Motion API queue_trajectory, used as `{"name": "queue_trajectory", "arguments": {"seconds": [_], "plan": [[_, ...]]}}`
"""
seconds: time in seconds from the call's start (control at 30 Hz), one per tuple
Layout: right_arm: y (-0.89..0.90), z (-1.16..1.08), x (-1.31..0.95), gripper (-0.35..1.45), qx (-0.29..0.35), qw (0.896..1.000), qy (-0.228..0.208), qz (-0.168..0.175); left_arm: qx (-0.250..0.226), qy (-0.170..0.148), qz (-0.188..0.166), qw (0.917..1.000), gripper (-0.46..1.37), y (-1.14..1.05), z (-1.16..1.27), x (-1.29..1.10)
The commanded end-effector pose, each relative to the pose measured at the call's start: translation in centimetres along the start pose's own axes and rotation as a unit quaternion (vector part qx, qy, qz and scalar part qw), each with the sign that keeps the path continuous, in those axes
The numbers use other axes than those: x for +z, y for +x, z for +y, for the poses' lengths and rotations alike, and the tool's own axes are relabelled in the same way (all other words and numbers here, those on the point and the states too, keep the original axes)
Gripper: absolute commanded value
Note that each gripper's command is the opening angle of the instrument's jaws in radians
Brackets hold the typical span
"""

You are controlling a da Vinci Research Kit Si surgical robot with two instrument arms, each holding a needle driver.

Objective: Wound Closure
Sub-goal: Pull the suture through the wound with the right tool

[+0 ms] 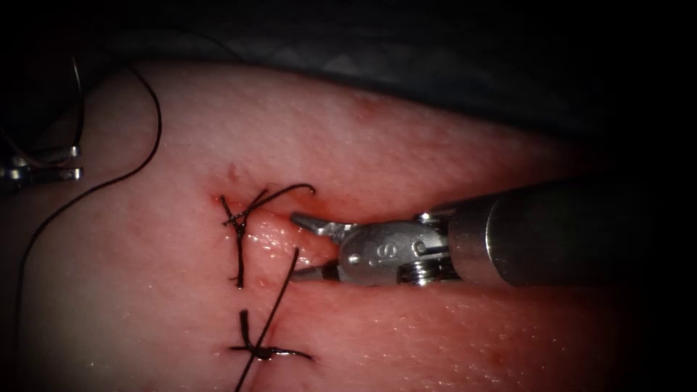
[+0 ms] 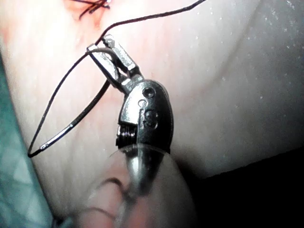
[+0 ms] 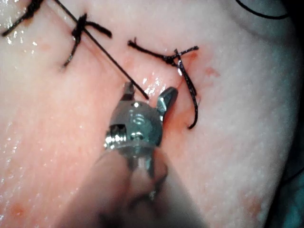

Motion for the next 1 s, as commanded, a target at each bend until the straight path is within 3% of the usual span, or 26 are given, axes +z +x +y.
{"name": "queue_trajectory", "arguments": {"seconds": [0.03, 0.07, 0.5, 0.83, 1.0], "plan": [[0.0, 0.0, 0.0, 0.37, -0.001, 1.0, 0.004, 0.001, 0.0, -0.004, 0.0, 1.0, -0.35, 0.0, 0.0, 0.0], [0.0, -0.02, -0.01, -0.35, -0.002, 1.0, 0.019, 0.001, 0.0, -0.004, 0.0, 1.0, -0.35, 0.0, 0.0, 0.0], [0.09, -0.15, -0.11, -0.35, -0.031, 0.995, 0.091, 0.014, 0.0, -0.005, 0.0, 1.0, -0.35, 0.0, -0.01, -0.01], [0.37, -0.33, -0.33, -0.35, -0.035, 0.993, 0.107, 0.02, 0.0, -0.005, 0.0, 1.0, -0.35, 0.0, -0.01, -0.01], [0.42, -0.36, -0.37, -0.35, -0.034, 0.993, 0.111, 0.019, 0.0, -0.005, 0.0, 1.0, -0.35, 0.0, -0.01, -0.01]]}}
